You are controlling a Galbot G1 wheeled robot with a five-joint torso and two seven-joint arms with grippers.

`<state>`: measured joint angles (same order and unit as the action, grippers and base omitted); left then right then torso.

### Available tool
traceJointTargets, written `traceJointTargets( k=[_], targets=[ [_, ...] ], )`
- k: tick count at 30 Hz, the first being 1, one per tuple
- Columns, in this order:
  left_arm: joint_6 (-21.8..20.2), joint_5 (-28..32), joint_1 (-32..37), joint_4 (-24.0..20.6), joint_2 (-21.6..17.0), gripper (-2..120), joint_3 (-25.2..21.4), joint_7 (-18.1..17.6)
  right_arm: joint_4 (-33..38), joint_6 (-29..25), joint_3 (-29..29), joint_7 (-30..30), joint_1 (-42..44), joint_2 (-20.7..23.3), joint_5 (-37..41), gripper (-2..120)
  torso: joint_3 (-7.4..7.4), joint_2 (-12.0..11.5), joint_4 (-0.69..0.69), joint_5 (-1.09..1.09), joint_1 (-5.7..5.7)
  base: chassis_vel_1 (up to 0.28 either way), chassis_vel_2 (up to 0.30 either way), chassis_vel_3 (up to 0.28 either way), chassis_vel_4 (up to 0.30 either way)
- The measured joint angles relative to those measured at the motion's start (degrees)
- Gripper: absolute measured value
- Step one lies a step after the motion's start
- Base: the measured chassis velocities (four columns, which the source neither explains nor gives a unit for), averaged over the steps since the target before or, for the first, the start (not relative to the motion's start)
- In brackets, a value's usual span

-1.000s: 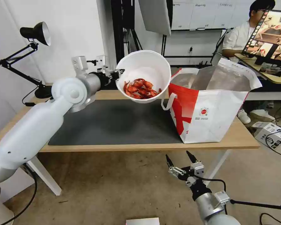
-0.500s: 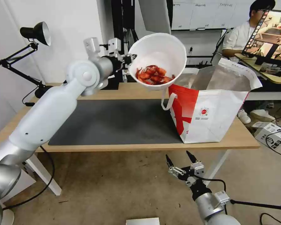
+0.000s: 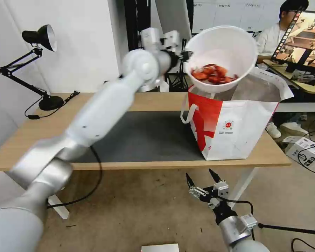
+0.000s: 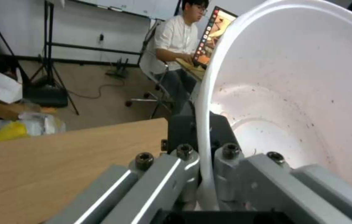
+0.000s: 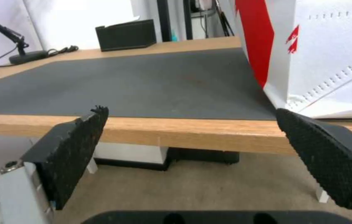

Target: Pick up the trash from the table and place it into the takeout bag.

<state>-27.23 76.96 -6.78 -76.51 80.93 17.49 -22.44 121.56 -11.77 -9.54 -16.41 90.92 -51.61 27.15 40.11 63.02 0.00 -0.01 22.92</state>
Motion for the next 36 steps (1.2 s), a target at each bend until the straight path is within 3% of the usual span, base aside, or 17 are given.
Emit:
traceJointTargets(
  k=[4,7,16,24,36],
  targets=[
    [2.89,-4.52,0.18,1.52,2.16,0,1.56,-0.02,0.0,0.0,0.0,0.0,0.0,0.0,0.0,100,-0.01,0.0,-0.02,-0.01,0.0,0.0,0.0,0.0,0.0],
    [6.85,-11.13,1.13,2.66,3.11,0,4.46,-0.04,0.0,0.0,0.0,0.0,0.0,0.0,0.0,100,-0.01,0.0,-0.01,0.0,0.0,0.0,0.0,0.0,0.0],
    [9.76,-17.59,2.91,2.03,2.32,0,7.43,-0.11,0.0,0.0,0.0,0.0,0.0,0.01,0.0,100,-0.01,0.0,0.0,0.01,0.0,0.0,0.0,0.0,0.0],
    [9.6,-14.75,3.94,-0.88,0.57,0,7.93,1.34,0.0,0.0,0.0,0.0,0.0,0.01,0.0,100,-0.01,0.0,0.01,0.01,0.0,0.0,0.0,0.0,0.0],
    [4.06,-9.69,3.52,-1.82,-0.03,0,7.72,3.64,0.0,0.0,0.0,0.0,0.0,0.0,0.0,100,-0.01,0.0,0.0,0.01,0.0,0.0,0.0,0.0,0.0]
  ],
)
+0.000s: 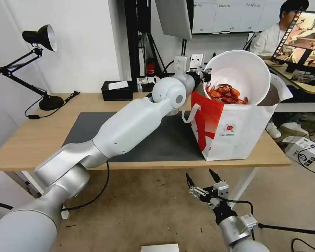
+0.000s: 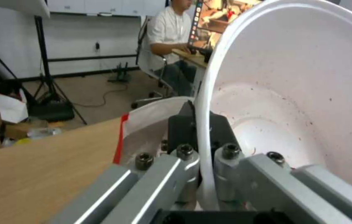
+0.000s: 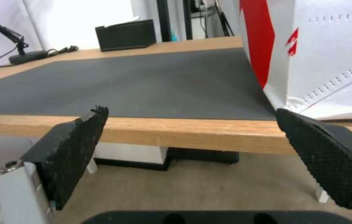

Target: Pick up the trash from the table and place it into the takeout bag.

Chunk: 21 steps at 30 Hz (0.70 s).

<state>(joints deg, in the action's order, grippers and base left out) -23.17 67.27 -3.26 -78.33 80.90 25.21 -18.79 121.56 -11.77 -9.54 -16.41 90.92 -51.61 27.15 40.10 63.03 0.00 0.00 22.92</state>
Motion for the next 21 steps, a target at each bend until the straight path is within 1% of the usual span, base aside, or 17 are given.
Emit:
traceJointTargets(
  k=[4,12,15,16,19,20,21],
  targets=[
    [-1.4,-0.01,0.22,0.1,-0.5,0,0.5,1.05,0.0,0.0,0.0,0.0,0.0,0.0,0.0,100,0.0,0.0,0.0,0.0,0.0,0.0,0.0,0.0,0.0],
    [-2.63,-1.21,0.27,0.46,-0.9,0,2.08,2.41,0.0,0.0,0.0,0.0,0.0,0.0,0.0,100,0.0,0.0,0.0,0.0,0.0,0.0,0.0,0.0,0.0],
    [-3.26,-1.62,0.21,0.46,-0.82,12,2.58,3.16,0.0,0.0,0.0,0.0,0.0,0.0,0.0,100,0.0,0.0,0.0,0.0,0.0,0.0,0.0,0.0,0.0],
    [-3.26,-1.62,0.21,0.46,-0.82,12,2.58,3.16,0.0,0.0,0.0,0.0,0.0,0.0,0.0,100,0.0,0.0,0.0,0.0,0.0,0.0,0.0,0.0,0.0],
    [-3.97,-1.7,0.32,0.22,-0.29,27,2.76,3.33,0.0,0.0,0.0,0.0,0.0,0.0,0.0,100,0.0,0.0,0.0,0.0,0.0,0.0,0.0,0.0,0.0],
    [-3.97,-1.7,0.32,0.22,-0.29,27,2.76,3.33,0.0,0.0,0.0,0.0,0.0,0.0,0.0,100,0.0,0.0,0.0,0.0,0.0,0.0,0.0,0.0,0.0],
    [-4.13,-1.74,0.4,0.22,-0.08,31,2.77,3.32,0.0,0.0,0.0,0.0,0.0,0.0,0.0,100,0.0,0.0,0.0,0.0,0.0,0.0,0.0,0.0,0.0]
  ],
)
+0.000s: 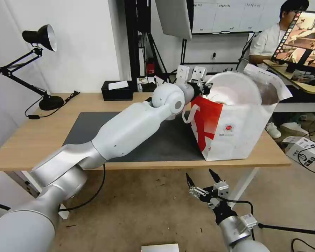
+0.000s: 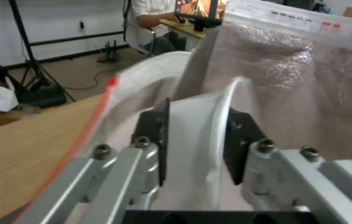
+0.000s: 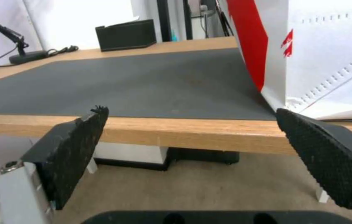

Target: Pick up the trash from the table and place it into the takeout bag.

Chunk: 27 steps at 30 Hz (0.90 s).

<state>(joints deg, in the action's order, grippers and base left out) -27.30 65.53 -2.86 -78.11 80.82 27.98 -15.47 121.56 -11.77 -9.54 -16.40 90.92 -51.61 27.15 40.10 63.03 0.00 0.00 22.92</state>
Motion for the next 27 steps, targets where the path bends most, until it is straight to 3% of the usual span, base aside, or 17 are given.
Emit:
traceJointTargets(
  k=[15,20,27],
  targets=[
    [-0.24,0.58,0.71,-1.02,-0.42,89,-1.44,-0.35,0.0,0.0,0.0,0.0,0.0,0.0,0.0,100,0.0,0.0,0.0,0.0,0.0,0.0,0.0,0.0,0.0],
    [1.33,1.29,1.05,-2.82,-1.88,99,-2.43,-0.46,0.0,0.0,0.0,0.0,0.0,0.0,0.0,100,0.0,0.0,-0.01,0.0,0.0,0.0,0.0,0.0,0.0],
    [3.26,2.08,3.4,-7.72,-8.6,100,-4.32,-0.64,0.0,0.0,0.0,0.0,0.0,0.0,0.0,100,0.0,0.0,0.01,0.01,0.0,0.0,0.0,0.0,0.0]
  ],
)
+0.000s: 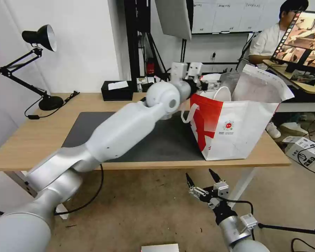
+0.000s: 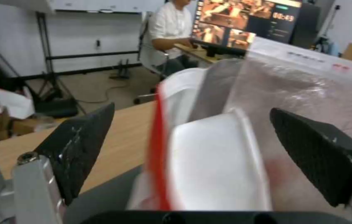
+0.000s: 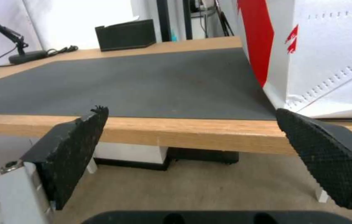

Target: Pick up the trash from the table and place it into the takeout bag.

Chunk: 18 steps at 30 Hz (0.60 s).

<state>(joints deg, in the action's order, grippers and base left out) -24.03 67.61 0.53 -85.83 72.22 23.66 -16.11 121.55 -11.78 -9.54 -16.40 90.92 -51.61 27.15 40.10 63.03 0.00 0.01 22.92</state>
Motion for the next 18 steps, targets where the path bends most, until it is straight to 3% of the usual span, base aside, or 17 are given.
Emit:
traceJointTargets(
  k=[2,4,5,7,10,18],
  targets=[
    [0.47,0.43,1.82,-2.49,-3.21,100,-0.93,0.12,0.0,0.0,0.0,0.0,0.0,0.0,0.0,100,0.0,0.0,0.01,0.01,0.0,0.0,0.0,0.0,0.0],
    [0.47,0.43,1.82,-2.49,-3.21,100,-0.93,0.12,0.0,0.0,0.0,0.0,0.0,0.0,0.0,100,0.0,0.0,0.01,0.01,0.0,0.0,0.0,0.0,0.0],
    [1.62,0.36,5.62,-6.26,-7.6,100,-2.85,0.31,0.0,0.0,0.0,0.0,0.0,0.0,0.0,100,0.0,0.0,0.0,0.0,0.0,0.0,0.0,0.0,0.0],
    [1.78,0.3,6.69,-7.21,-8.55,100,-3.52,0.36,0.0,0.0,0.0,0.0,0.0,0.01,0.0,100,0.0,0.0,0.01,0.02,0.0,0.0,0.0,0.0,0.0],
    [2.31,-1.16,13.57,-12.43,-13.63,100,-8.71,0.37,0.0,0.0,0.0,0.0,0.0,0.0,0.0,100,0.0,0.0,0.0,0.01,0.0,0.0,0.0,0.0,0.0],
    [3.8,-3.99,24.73,-18.14,-18.6,100,-17.1,0.38,0.0,0.0,0.0,0.0,0.0,0.0,0.0,100,0.0,0.0,-0.01,0.0,0.0,0.0,0.0,0.0,0.0]
  ],
)
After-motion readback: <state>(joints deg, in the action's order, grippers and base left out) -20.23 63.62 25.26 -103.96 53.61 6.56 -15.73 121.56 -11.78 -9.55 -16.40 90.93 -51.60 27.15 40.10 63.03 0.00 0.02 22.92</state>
